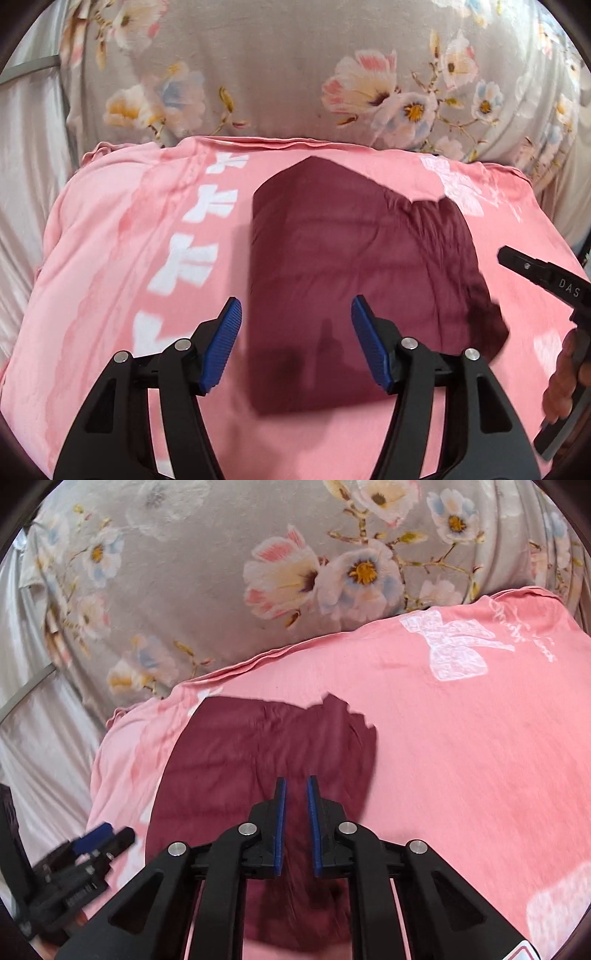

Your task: Fold large clothes

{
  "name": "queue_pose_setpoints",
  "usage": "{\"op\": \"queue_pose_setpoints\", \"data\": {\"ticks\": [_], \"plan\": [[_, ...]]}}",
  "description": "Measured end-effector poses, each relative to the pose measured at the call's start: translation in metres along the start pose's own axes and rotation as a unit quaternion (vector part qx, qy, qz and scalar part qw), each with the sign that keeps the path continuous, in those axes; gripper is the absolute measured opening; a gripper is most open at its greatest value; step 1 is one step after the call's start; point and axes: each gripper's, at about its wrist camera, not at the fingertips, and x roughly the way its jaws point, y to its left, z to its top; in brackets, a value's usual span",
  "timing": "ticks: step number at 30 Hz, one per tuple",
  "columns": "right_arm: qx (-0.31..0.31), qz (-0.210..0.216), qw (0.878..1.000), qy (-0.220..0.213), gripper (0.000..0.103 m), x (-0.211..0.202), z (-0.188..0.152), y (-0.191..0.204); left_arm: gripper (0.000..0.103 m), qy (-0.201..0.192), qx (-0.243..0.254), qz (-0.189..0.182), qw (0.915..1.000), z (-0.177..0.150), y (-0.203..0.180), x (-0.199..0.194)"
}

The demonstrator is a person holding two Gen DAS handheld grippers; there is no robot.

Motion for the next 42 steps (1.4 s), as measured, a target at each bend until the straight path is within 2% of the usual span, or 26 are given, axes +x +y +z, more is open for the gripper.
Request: {"op": "queue_pose_setpoints", "data": {"ticks": [4,6,9,15,20,35,37,39,42], "plan": [[0.012,-0.036,0.999,0.019,0.004,0.044,0.006,-0.003,0.060,0.015,-0.010,0.016,0.9997,0.018,-0.014,0.039],[0.016,-0.056,0.998,0.026,0.000,0.061,0.002,-0.010,0.060,0.027,-0.015,0.023,0.9993,0.018,-0.015,0.053],[0.026,-0.068,0.997,0.037,0.000,0.078,-0.008,-0.023,0.060,0.042,-0.025,0.031,0.9983,0.014,-0.013,0.074],[0.027,-0.082,0.995,0.043,0.000,0.096,-0.023,-0.034,0.062,0.038,-0.020,0.040,0.9983,0.009,-0.016,0.086],[-0.012,-0.112,0.993,0.040,0.000,0.106,-0.032,-0.029,0.063,0.036,-0.011,0.043,0.9984,0.005,-0.022,0.092],[-0.039,-0.121,0.991,0.051,0.000,0.111,-0.032,-0.027,0.063,0.028,-0.005,0.057,0.9980,-0.002,-0.027,0.102],[-0.036,-0.113,0.992,0.049,0.000,0.096,-0.031,-0.025,0.063,0.029,-0.005,0.061,0.9977,-0.002,-0.027,0.100],[-0.028,-0.082,0.995,0.042,0.001,0.067,-0.034,-0.024,0.063,0.032,-0.010,0.059,0.9977,-0.002,-0.026,0.095],[-0.043,-0.062,0.996,0.053,0.001,0.038,-0.051,-0.017,0.062,0.034,-0.011,0.054,0.9979,-0.004,-0.024,0.085]]}}
